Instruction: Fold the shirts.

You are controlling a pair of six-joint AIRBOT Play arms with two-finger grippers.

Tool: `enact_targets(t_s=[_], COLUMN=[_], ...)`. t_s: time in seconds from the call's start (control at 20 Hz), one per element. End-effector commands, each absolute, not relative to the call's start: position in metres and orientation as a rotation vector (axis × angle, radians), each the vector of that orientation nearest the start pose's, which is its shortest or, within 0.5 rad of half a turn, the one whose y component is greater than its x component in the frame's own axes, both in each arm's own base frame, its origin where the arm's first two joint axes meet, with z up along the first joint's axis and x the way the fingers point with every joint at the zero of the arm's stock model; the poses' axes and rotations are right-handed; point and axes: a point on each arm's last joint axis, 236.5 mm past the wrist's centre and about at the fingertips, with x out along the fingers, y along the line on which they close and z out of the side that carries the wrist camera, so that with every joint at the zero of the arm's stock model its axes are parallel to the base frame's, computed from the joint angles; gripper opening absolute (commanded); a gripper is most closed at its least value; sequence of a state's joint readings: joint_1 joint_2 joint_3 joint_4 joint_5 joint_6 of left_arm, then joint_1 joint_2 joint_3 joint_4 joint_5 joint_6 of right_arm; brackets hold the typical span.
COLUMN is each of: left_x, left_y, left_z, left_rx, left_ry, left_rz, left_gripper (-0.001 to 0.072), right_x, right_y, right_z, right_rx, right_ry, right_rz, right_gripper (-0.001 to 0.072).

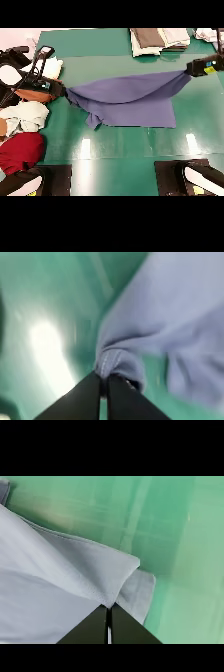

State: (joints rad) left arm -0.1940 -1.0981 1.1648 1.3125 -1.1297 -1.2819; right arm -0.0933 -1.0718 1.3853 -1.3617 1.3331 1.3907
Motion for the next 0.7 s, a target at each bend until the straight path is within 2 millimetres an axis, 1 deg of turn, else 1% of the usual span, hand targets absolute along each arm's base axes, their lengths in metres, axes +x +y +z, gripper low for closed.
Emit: enact_targets(t_s=[0.0,0.05,0.1,0.15,0.2,0.25,0.3,0.35,0.4,0.45,0.5,0.55,0.6,0.65], left_x=[0.301,0.287,0.278,0.27,0.263,0.261,0.267,0.281,0.3,0.326,0.347,0.364,0.374,0.379], left_y=[-0.16,-0.175,-0.187,-0.195,-0.198,-0.198,-0.195,-0.183,-0.169,-0.152,-0.138,-0.128,-0.125,-0.127], left_z=[0.093,0.1,0.105,0.104,0.097,0.089,0.083,0.077,0.074,0.073,0.074,0.073,0.069,0.057], left_rx=[0.102,0.043,-0.017,-0.067,-0.102,-0.113,-0.105,-0.069,-0.042,-0.027,-0.026,-0.026,-0.032,-0.041], left_ry=[1.157,1.161,1.167,1.187,1.219,1.234,1.225,1.199,1.161,1.099,1.045,1.0,0.988,1.011], left_rz=[-0.72,-0.793,-0.84,-0.871,-0.879,-0.872,-0.845,-0.772,-0.677,-0.556,-0.46,-0.393,-0.365,-0.362], left_gripper=[0.0027,0.0058,0.0335,0.0557,0.0555,0.055,0.055,0.055,0.055,0.0551,0.0551,0.0551,0.0551,0.0551], right_x=[0.342,0.337,0.332,0.327,0.323,0.321,0.321,0.322,0.324,0.325,0.325,0.326,0.326,0.328], right_y=[0.003,-0.002,-0.005,-0.007,-0.009,-0.008,-0.008,-0.007,-0.004,0.0,0.005,0.011,0.016,0.022], right_z=[0.16,0.157,0.155,0.151,0.148,0.147,0.148,0.15,0.151,0.151,0.15,0.147,0.145,0.142], right_rx=[0.047,0.055,0.062,0.068,0.075,0.077,0.077,0.075,0.072,0.065,0.058,0.05,0.043,0.037], right_ry=[0.962,0.948,0.942,0.94,0.945,0.947,0.946,0.941,0.934,0.932,0.937,0.947,0.955,0.964], right_rz=[0.125,0.108,0.095,0.086,0.081,0.082,0.082,0.084,0.092,0.104,0.12,0.137,0.153,0.168], right_gripper=[0.0014,0.0014,0.0014,0.0014,0.0014,0.0014,0.0014,0.0014,0.0014,0.0014,0.0014,0.0014,0.0014,0.0014])
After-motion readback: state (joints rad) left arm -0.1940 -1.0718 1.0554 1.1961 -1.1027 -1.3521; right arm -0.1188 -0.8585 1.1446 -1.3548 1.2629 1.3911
